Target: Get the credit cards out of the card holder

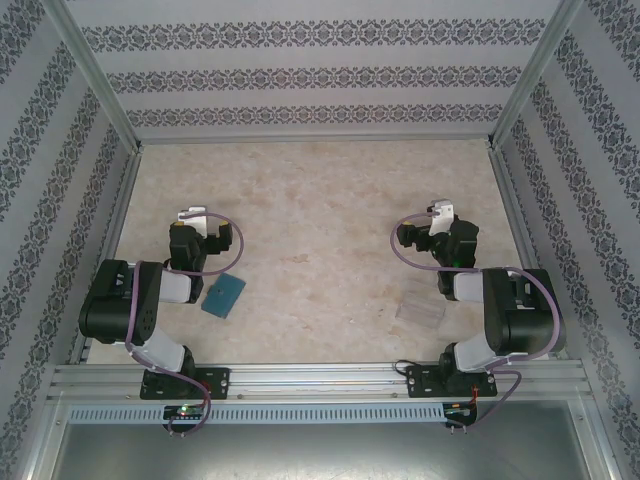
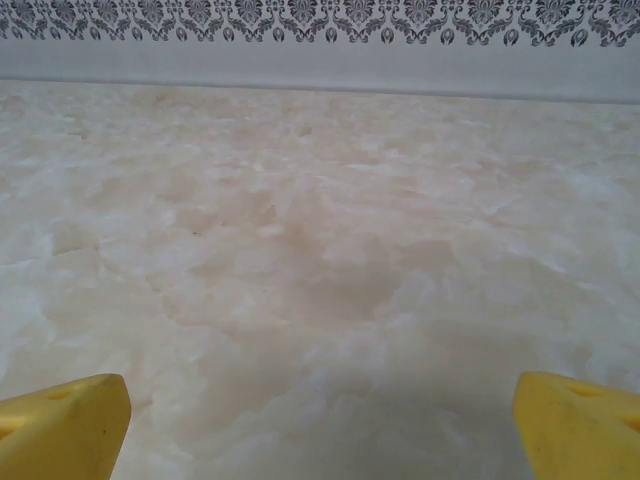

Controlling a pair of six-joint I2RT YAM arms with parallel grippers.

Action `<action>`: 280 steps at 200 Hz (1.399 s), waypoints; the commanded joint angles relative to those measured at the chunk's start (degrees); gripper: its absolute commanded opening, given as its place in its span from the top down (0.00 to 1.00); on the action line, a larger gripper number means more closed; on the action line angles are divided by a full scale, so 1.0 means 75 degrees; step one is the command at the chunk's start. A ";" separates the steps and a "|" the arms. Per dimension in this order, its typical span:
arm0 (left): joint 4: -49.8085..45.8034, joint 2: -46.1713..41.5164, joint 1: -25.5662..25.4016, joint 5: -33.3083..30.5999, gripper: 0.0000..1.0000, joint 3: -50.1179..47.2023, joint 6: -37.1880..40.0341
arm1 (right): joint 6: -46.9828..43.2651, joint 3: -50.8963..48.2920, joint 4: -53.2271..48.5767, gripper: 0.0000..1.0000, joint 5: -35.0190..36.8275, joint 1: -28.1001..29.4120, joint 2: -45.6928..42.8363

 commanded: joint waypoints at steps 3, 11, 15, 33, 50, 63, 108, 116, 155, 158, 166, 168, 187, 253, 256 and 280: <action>-0.0123 -0.0029 -0.0027 0.0073 0.00 0.0113 0.0088 | -0.0111 -0.0024 0.0291 0.02 -0.0256 -0.0015 0.0042; -0.0130 -0.0033 -0.0032 0.0072 0.00 0.0113 0.0089 | -0.0108 -0.0024 0.0293 0.02 -0.0262 -0.0015 0.0049; -0.0131 -0.0034 -0.0032 0.0071 0.00 0.0113 0.0089 | -0.0111 -0.0025 0.0293 0.02 -0.0257 -0.0015 0.0046; -0.0135 -0.0033 -0.0032 0.0074 0.00 0.0113 0.0089 | -0.0112 -0.0025 0.0293 0.02 -0.0256 -0.0015 0.0046; -0.0128 -0.0034 -0.0032 0.0072 0.00 0.0113 0.0096 | -0.0109 -0.0036 0.0315 0.02 -0.0239 -0.0015 0.0039; -0.0138 -0.0025 -0.0033 0.0098 0.00 0.0121 0.0089 | -0.0112 -0.0045 0.0316 0.02 -0.0239 -0.0015 0.0046; -0.0137 -0.0028 -0.0023 0.0094 0.00 0.0124 0.0088 | -0.0106 -0.0048 0.0318 0.02 -0.0233 -0.0015 0.0038; -0.0139 -0.0028 -0.0022 0.0100 0.00 0.0124 0.0083 | -0.0101 -0.0040 0.0316 0.02 -0.0233 -0.0015 0.0037; -0.0144 -0.0034 -0.0022 0.0093 0.00 0.0125 0.0089 | -0.0088 -0.0036 0.0316 0.02 -0.0192 -0.0026 0.0041; -0.0149 -0.0034 -0.0022 0.0098 0.00 0.0125 0.0089 | -0.0068 -0.0036 0.0316 0.02 -0.0127 -0.0024 0.0039; -0.0137 -0.0034 -0.0025 0.0094 0.00 0.0125 0.0089 | 0.0042 -0.0014 0.0307 0.02 0.0144 -0.0026 0.0071; -0.0136 -0.0034 -0.0026 0.0092 0.00 0.0125 0.0089 | 0.0059 -0.0004 0.0296 0.02 0.0213 -0.0026 0.0073; -0.0129 -0.0034 -0.0022 0.0076 0.00 0.0113 0.0089 | 0.0173 0.0041 0.0199 0.02 0.0595 -0.0015 0.0073; 0.0141 -0.0348 -0.0034 -0.0112 0.00 -0.0149 0.0032 | 0.0064 0.0539 -0.1215 0.02 0.1490 0.0317 -0.0469; 0.0048 -0.0390 -0.0034 -0.0112 0.00 -0.0110 0.0031 | 0.0058 0.0582 -0.1397 0.02 0.1526 0.0339 -0.0518; -0.0768 -0.0827 -0.0045 -0.0232 0.00 0.0115 0.0034 | 0.0255 0.1070 -0.2921 0.02 0.1994 0.0462 -0.0960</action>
